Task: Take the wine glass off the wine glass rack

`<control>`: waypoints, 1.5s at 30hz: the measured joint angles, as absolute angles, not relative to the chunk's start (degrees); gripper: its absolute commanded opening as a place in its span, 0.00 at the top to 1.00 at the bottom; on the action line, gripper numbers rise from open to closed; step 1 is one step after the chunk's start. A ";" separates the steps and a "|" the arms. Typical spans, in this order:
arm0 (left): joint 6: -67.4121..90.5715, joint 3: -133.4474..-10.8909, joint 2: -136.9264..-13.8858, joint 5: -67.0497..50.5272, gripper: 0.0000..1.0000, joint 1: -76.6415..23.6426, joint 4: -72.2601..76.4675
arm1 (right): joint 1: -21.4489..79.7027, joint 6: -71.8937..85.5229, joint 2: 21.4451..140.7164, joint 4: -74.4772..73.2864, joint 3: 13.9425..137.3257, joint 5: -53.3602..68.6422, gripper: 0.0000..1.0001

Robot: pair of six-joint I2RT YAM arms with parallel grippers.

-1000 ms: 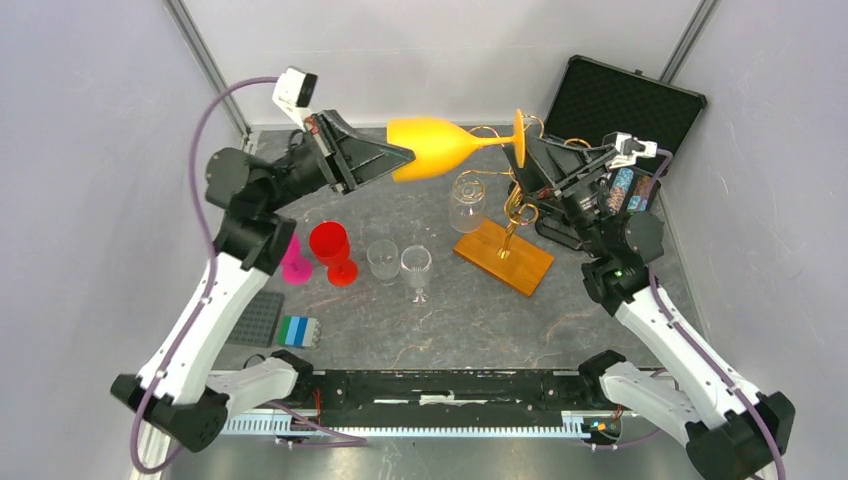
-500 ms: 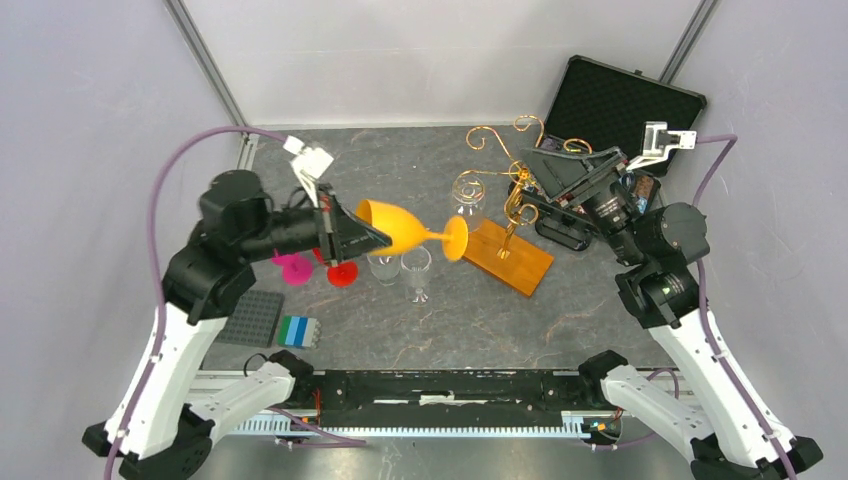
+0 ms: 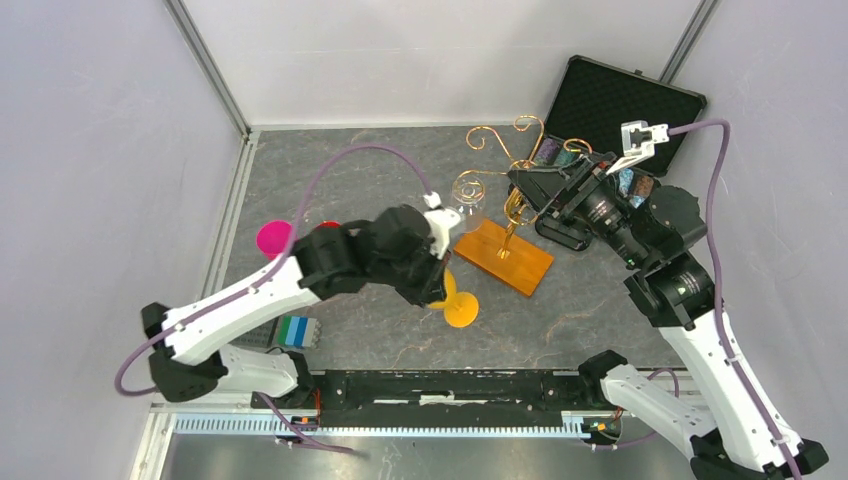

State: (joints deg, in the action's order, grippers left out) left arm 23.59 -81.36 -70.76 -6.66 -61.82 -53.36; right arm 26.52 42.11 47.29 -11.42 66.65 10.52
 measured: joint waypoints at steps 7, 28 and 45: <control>23.79 -82.76 -78.78 6.26 0.98 -70.57 -55.79 | 26.52 39.83 45.15 -14.06 67.51 7.42 0.21; 28.93 -80.97 -87.31 17.91 0.83 -73.10 -53.21 | 26.52 39.16 43.44 -14.74 67.51 4.40 0.21; 28.88 -81.06 -86.28 16.34 0.50 -72.60 -52.03 | 26.52 39.62 44.80 -15.86 67.51 8.01 0.22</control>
